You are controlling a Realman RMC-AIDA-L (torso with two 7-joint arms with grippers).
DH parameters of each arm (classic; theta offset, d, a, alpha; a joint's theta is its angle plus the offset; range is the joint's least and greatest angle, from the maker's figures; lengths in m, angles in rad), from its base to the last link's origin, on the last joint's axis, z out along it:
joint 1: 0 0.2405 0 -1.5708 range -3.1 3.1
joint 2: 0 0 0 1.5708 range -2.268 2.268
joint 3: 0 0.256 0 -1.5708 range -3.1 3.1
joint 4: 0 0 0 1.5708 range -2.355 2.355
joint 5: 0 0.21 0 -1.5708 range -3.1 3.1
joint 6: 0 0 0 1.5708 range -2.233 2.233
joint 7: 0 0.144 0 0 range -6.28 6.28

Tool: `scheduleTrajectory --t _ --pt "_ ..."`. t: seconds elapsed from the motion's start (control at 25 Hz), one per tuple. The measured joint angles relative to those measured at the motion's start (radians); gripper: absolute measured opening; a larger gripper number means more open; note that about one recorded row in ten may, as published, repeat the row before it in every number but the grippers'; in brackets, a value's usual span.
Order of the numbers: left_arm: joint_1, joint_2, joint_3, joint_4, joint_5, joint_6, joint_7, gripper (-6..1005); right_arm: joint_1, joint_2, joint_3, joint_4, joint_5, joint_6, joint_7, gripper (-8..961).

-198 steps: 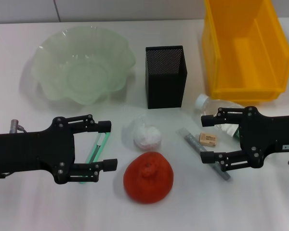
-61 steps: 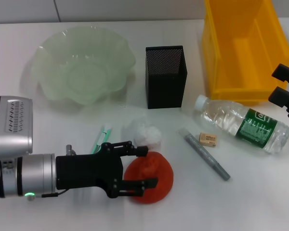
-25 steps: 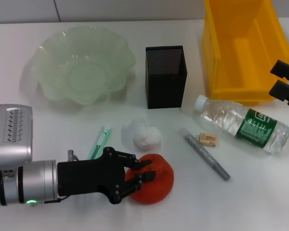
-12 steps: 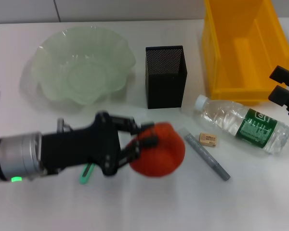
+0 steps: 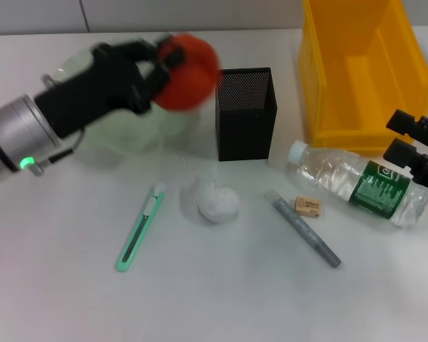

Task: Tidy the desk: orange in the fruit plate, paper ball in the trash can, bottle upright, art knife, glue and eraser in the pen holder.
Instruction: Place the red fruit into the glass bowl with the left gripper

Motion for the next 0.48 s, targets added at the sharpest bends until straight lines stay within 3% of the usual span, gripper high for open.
scheduleTrajectory --t 0.12,0.48 --pt "0.0 -0.001 0.004 -0.003 -0.038 -0.108 0.007 162 0.0 0.005 0.0 0.002 -0.001 0.003 0.0 816" --pt "0.006 0.0 -0.002 -0.035 -0.106 -0.23 0.091 177 0.012 0.006 0.003 0.024 -0.001 0.014 0.0 817"
